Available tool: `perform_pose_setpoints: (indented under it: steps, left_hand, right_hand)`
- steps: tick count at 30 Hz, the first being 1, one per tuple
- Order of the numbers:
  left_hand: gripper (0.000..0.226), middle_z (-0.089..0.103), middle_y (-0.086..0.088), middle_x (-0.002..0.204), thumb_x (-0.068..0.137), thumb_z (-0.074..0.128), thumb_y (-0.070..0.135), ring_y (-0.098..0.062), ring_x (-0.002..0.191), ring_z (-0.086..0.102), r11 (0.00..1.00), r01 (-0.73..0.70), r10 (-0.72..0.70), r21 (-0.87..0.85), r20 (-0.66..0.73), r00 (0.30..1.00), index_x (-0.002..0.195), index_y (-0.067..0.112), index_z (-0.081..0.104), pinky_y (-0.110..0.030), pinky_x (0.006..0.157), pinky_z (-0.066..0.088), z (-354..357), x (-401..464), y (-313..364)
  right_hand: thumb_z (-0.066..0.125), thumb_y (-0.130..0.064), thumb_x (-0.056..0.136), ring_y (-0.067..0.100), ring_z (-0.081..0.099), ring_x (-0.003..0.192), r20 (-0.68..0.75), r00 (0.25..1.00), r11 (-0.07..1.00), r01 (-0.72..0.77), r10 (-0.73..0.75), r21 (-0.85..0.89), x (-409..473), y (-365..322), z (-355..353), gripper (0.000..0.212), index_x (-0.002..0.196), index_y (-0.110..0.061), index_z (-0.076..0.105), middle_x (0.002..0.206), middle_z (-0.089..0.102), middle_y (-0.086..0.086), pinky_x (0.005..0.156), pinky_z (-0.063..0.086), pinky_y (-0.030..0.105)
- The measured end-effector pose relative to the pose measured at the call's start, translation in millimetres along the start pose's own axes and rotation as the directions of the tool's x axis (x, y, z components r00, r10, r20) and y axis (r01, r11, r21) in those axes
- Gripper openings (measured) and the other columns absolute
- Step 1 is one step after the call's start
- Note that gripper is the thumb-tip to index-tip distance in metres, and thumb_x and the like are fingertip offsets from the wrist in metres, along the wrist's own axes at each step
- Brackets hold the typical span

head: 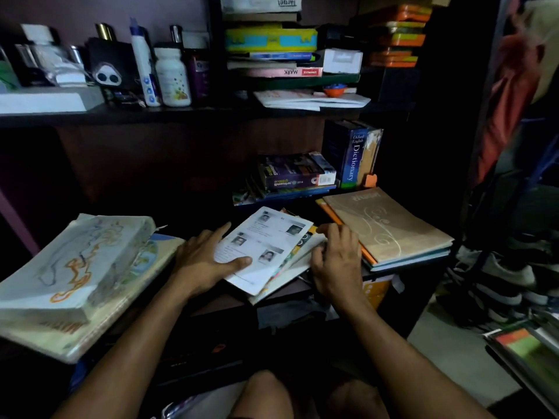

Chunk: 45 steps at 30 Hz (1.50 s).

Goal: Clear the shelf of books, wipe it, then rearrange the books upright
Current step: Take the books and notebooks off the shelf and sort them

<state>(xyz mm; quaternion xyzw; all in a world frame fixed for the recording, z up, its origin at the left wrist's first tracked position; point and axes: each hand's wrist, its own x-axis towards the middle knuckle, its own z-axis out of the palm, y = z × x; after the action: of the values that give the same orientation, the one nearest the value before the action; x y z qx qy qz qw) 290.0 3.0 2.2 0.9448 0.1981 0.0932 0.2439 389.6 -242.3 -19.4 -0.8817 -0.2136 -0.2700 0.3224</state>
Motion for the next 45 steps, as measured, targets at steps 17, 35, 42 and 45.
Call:
perform_pose_setpoints:
  steps: [17,35,42,45]
  left_hand:
    - [0.062,0.068,0.013,0.116,0.076,0.052,0.085,-0.015,0.109,0.064,0.918,0.122,0.019,-0.378,0.349,0.937,0.114,0.039,0.070,-0.039,0.103,0.044,-32,-3,31]
    - [0.025,0.070,-0.009,0.113,0.092,0.072,0.024,-0.028,0.094,0.069,0.517,0.184,-0.243,-0.836,0.063,0.968,0.114,0.013,0.066,-0.043,0.092,0.054,-19,-33,14]
    - [0.025,0.072,0.005,0.108,0.090,0.075,0.033,-0.015,0.093,0.069,0.627,0.085,-0.266,-0.775,-0.110,0.958,0.112,0.026,0.065,-0.028,0.078,0.053,2,-35,16]
    - [0.035,0.074,0.005,0.112,0.089,0.076,0.035,-0.017,0.097,0.071,0.644,0.096,-0.267,-0.759,-0.105,0.958,0.121,0.024,0.066,-0.039,0.092,0.057,2,-33,12]
  right_hand:
    - [0.030,-0.052,0.088,0.030,0.043,0.103,0.129,0.965,0.935,-0.183,0.230,-0.303,-9,-31,1,0.061,0.128,-0.011,0.050,0.113,0.054,0.015,0.092,0.034,0.046]
    - [0.033,-0.045,0.091,0.029,0.048,0.107,0.053,0.971,0.945,-0.213,0.233,-0.250,-12,-20,9,0.066,0.146,-0.010,0.044,0.116,0.057,0.011,0.094,0.035,0.045]
    - [0.048,-0.046,0.092,0.037,0.044,0.123,0.366,0.854,0.907,-0.247,0.371,-0.342,13,-20,-12,0.053,0.130,-0.010,0.052,0.134,0.051,0.017,0.102,0.033,0.045]
    - [0.051,-0.040,0.093,0.038,0.051,0.121,0.530,0.725,0.897,-0.383,0.439,-0.219,33,-29,-21,0.050,0.132,-0.010,0.047,0.135,0.053,0.017,0.103,0.042,0.046]
